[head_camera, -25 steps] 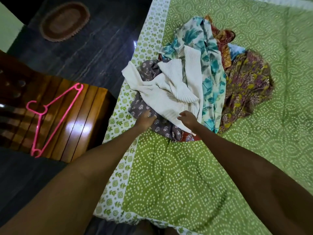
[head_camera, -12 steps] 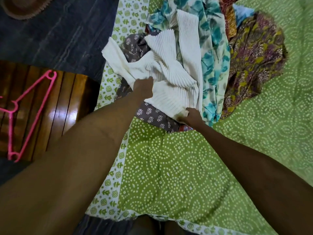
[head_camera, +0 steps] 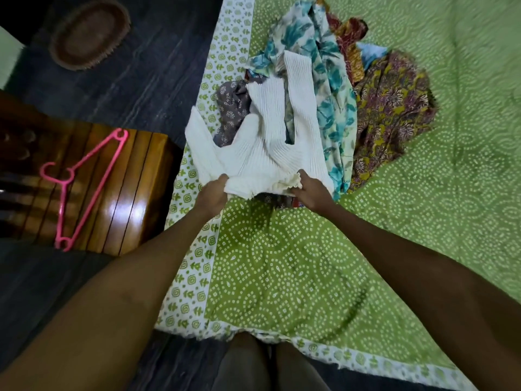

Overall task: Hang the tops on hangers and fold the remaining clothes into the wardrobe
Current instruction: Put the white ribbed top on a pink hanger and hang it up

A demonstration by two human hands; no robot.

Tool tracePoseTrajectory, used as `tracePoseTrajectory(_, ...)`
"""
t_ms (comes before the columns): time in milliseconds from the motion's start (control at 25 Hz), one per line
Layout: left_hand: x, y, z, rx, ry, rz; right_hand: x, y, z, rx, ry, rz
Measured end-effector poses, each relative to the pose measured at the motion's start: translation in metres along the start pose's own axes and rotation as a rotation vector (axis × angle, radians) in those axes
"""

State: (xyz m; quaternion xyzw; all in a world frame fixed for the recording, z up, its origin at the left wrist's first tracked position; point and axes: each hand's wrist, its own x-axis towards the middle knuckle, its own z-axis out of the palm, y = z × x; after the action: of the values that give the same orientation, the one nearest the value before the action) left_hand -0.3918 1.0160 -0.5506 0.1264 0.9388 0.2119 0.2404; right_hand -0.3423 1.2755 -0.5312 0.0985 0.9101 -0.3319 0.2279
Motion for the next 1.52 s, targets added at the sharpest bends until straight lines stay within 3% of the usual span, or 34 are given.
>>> tracePoseTrajectory(120, -0.042, 0.022, -0.037, -0.062, -0.005, 0.044, -0.036, -0.021, -0.024, -0.44, -0.123, -0.156)
tracePoseTrajectory(240, -0.083, 0.05, -0.071, 0.217, -0.192, 0.076, -0.074, -0.037, -0.043, -0.567, -0.129, -0.144)
tracePoseTrajectory(320, -0.104, 0.065, -0.081, 0.367, -0.248, 0.079, -0.097, -0.043, -0.05, -0.51, -0.143, -0.106)
tracePoseTrajectory(440, -0.133, 0.08, -0.089, 0.307, -0.227, 0.053, -0.129, -0.052, -0.058, -0.43, -0.148, -0.09)
tracePoseTrajectory(600, -0.173, 0.088, -0.099, -0.107, -0.255, -0.042, -0.167, -0.068, -0.072, -0.253, -0.094, -0.118)
tracePoseTrajectory(680, -0.186, 0.085, -0.104, -0.358, -0.192, -0.115, -0.174, -0.073, -0.079, -0.064, -0.018, -0.128)
tracePoseTrajectory(760, -0.195, 0.079, -0.111, -0.479, -0.092, -0.168, -0.188, -0.085, -0.084, 0.183, -0.002, -0.117)
tracePoseTrajectory(840, -0.204, 0.077, -0.121, -0.536, -0.098, -0.21, -0.204, -0.102, -0.086, 0.312, -0.025, -0.102)
tracePoseTrajectory(920, -0.215, 0.079, -0.131, -0.584, -0.304, -0.328, -0.216, -0.115, -0.089, 0.328, -0.14, -0.02)
tracePoseTrajectory(1000, -0.237, 0.083, -0.138, -0.556, -0.614, -0.444, -0.228, -0.12, -0.09, 0.204, -0.445, 0.166)
tracePoseTrajectory(1080, -0.25, 0.084, -0.138, -0.572, -0.706, -0.464, -0.237, -0.119, -0.088, 0.113, -0.63, 0.27)
tracePoseTrajectory(1160, -0.246, 0.077, -0.133, -0.571, -0.566, -0.394, -0.234, -0.115, -0.086, 0.096, -0.488, 0.201)
tracePoseTrajectory(1280, -0.233, 0.067, -0.122, -0.321, -0.233, -0.175, -0.218, -0.101, -0.079, -0.097, -0.23, -0.021)
tracePoseTrajectory(1400, -0.224, 0.063, -0.108, -0.227, -0.156, -0.048, -0.198, -0.081, -0.063, -0.288, -0.241, -0.052)
tracePoseTrajectory(1520, -0.215, 0.058, -0.093, -0.275, -0.212, -0.13, -0.178, -0.058, -0.048, -0.377, -0.294, -0.015)
